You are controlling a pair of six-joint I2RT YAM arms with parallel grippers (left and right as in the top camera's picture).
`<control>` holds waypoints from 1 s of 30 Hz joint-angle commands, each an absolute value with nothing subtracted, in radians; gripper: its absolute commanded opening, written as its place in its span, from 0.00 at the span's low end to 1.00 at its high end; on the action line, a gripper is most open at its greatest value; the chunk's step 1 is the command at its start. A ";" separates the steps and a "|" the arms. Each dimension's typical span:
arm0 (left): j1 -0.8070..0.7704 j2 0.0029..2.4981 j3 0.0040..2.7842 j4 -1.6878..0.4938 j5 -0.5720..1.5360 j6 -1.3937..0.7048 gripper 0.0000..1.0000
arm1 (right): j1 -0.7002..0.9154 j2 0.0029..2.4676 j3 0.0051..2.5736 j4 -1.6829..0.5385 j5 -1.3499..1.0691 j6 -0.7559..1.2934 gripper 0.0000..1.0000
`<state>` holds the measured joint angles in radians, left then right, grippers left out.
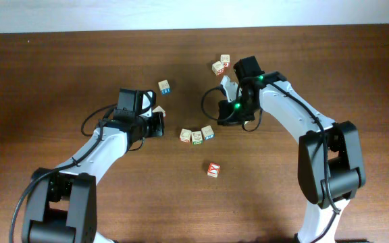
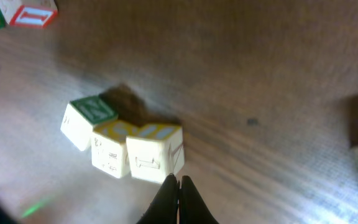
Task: Rotate 5 blocks
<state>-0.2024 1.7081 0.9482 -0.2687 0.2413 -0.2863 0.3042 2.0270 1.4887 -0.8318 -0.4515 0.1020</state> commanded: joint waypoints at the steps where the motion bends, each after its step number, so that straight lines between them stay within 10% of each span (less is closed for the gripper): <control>1: -0.198 1.715 0.952 -0.266 0.150 -0.307 0.00 | 0.362 2.019 1.496 -0.801 -0.399 0.155 0.04; 30: -0.198 1.719 0.952 -0.263 0.088 -0.371 0.00 | 0.582 2.046 1.441 -0.868 -0.258 0.500 0.04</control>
<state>-0.2028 1.7096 0.9482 -0.2619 0.0994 -0.3603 0.5777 2.0274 1.4479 -0.8738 -0.2718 0.4877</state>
